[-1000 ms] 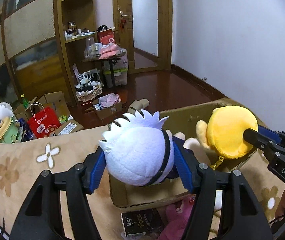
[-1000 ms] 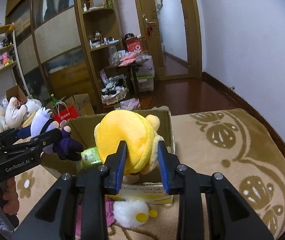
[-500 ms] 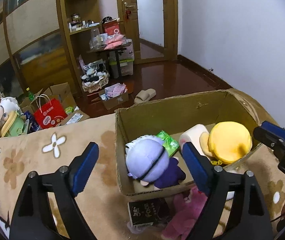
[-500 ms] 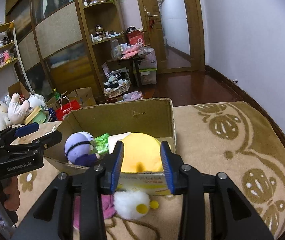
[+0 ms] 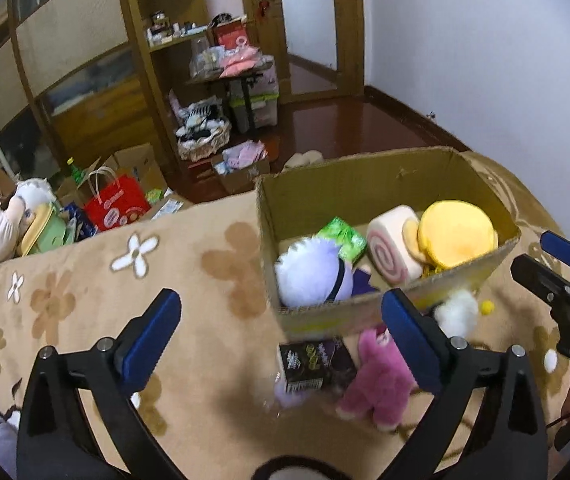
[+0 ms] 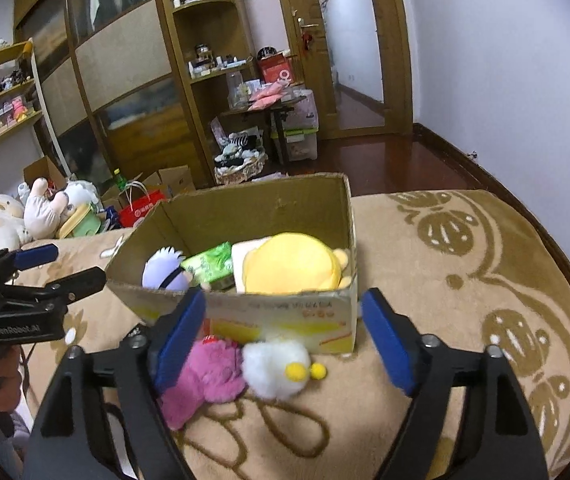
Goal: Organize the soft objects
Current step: 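Open both tools to drop the two plushes into the box, then grasp the black Face tissue pack with the left tool while the right tool grasps the white chick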
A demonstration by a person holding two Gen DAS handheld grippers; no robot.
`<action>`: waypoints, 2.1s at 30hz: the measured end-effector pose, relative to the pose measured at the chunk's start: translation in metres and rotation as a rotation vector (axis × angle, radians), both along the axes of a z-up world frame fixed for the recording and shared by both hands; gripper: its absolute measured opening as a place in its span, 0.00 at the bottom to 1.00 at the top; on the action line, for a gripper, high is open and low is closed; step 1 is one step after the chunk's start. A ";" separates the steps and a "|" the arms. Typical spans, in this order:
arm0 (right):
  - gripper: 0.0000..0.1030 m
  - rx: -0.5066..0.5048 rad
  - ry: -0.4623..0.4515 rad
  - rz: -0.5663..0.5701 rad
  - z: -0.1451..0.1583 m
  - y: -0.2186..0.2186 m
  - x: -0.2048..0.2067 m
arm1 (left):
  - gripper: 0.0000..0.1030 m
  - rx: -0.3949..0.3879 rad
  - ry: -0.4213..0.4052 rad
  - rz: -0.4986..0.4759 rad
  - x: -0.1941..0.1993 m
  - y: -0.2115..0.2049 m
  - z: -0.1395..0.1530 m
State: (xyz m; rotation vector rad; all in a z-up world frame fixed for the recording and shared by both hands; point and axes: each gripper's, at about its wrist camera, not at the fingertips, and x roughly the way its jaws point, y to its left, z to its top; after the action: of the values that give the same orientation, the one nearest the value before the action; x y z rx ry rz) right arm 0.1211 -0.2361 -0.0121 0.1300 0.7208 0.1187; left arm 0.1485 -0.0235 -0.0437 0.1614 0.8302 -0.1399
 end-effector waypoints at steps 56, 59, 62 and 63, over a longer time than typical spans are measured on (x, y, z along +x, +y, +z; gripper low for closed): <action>0.75 0.075 0.371 -0.027 -0.101 -0.004 0.048 | 0.82 -0.048 0.416 0.021 0.054 -0.008 -0.124; 0.72 0.074 0.374 -0.022 -0.102 -0.003 0.049 | 0.79 -0.059 0.422 0.020 0.056 -0.007 -0.126; 0.71 0.068 0.378 -0.023 -0.103 -0.001 0.050 | 0.73 -0.040 0.421 0.017 0.057 -0.007 -0.127; 0.68 0.065 0.379 -0.022 -0.103 0.000 0.051 | 0.70 -0.031 0.422 0.021 0.057 -0.007 -0.128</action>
State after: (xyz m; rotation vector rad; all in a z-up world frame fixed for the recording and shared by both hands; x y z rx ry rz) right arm 0.1717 -0.2360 -0.1153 0.2260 1.0938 0.0967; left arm 0.2055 -0.0309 -0.1713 0.0946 1.2495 -0.1698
